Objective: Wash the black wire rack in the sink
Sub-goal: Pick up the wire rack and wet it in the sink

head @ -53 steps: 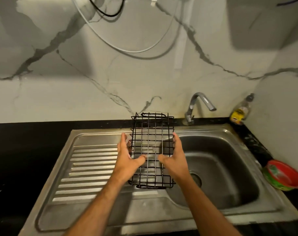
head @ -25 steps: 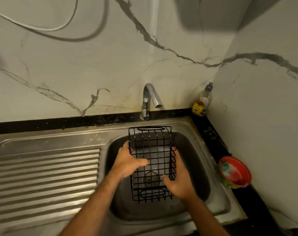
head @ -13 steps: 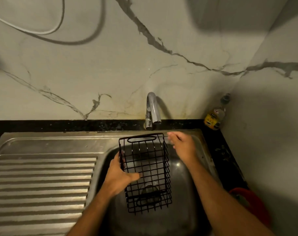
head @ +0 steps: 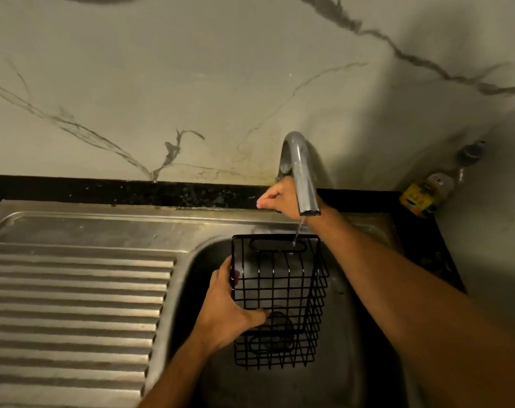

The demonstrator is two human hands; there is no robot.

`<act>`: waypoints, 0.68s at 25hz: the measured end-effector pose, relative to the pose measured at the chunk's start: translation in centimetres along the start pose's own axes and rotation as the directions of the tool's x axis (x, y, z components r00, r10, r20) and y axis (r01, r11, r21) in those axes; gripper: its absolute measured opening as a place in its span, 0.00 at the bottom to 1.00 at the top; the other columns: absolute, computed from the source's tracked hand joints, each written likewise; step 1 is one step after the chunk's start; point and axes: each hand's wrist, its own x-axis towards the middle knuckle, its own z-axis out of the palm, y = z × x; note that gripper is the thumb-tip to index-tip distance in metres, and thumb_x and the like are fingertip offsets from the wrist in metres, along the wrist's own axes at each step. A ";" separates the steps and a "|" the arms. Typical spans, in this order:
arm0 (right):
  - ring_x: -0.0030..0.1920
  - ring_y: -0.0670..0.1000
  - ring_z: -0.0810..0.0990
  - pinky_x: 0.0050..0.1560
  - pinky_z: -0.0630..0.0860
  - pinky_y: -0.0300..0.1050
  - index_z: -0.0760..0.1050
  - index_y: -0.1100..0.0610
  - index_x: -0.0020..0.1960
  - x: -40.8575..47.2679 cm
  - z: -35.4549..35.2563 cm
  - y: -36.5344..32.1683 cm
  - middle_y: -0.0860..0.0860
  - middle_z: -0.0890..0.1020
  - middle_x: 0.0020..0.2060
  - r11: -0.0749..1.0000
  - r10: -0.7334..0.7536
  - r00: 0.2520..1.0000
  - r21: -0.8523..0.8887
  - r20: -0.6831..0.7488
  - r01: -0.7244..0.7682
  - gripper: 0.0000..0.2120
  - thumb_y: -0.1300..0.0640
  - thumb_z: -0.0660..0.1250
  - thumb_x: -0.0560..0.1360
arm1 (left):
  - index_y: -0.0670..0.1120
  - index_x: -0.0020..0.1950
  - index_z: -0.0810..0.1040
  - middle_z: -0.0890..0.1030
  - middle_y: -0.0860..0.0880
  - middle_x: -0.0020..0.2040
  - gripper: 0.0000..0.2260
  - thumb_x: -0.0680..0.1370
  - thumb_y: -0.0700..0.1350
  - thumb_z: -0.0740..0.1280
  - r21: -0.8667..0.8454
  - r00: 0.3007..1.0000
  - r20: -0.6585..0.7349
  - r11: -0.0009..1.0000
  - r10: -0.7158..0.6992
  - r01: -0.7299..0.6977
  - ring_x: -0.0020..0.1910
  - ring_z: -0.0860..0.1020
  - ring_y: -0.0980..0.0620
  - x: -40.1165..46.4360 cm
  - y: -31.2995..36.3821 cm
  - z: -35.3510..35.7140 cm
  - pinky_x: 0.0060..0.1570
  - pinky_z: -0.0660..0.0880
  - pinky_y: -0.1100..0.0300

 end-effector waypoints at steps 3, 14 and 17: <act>0.23 0.35 0.76 0.28 0.71 0.30 0.76 0.60 0.37 1.3 0.1 1.9 0.51 0.73 0.29 0.992 -0.057 0.998 -0.107 0.028 0.060 0.21 0.72 0.52 0.82 | 0.60 0.78 0.57 0.67 0.65 0.63 0.54 0.59 0.49 0.84 0.004 1.000 -0.005 1.000 0.013 -0.013 0.64 0.71 0.63 -0.1 0.4 0.8 0.63 0.73 0.66; 0.47 0.48 0.81 0.46 0.76 0.40 0.81 0.52 0.60 -9.0 1.8 9.3 0.49 0.84 0.49 0.981 0.190 0.860 0.120 -0.473 -0.151 0.14 0.47 0.67 0.79 | 0.54 0.79 0.59 0.67 0.60 0.66 0.55 0.57 0.51 0.83 0.099 0.999 0.022 0.994 0.050 -0.052 0.66 0.70 0.59 -1.8 2.8 1.4 0.68 0.73 0.60; 0.53 0.51 0.80 0.56 0.79 0.57 0.77 0.46 0.61 -10.8 2.4 8.9 0.49 0.82 0.55 0.834 0.429 0.847 0.498 -0.314 -0.238 0.21 0.39 0.72 0.72 | 0.54 0.77 0.61 0.66 0.58 0.66 0.51 0.59 0.48 0.83 0.130 0.997 0.019 0.988 0.078 -0.080 0.64 0.72 0.57 -2.0 3.9 1.0 0.57 0.77 0.67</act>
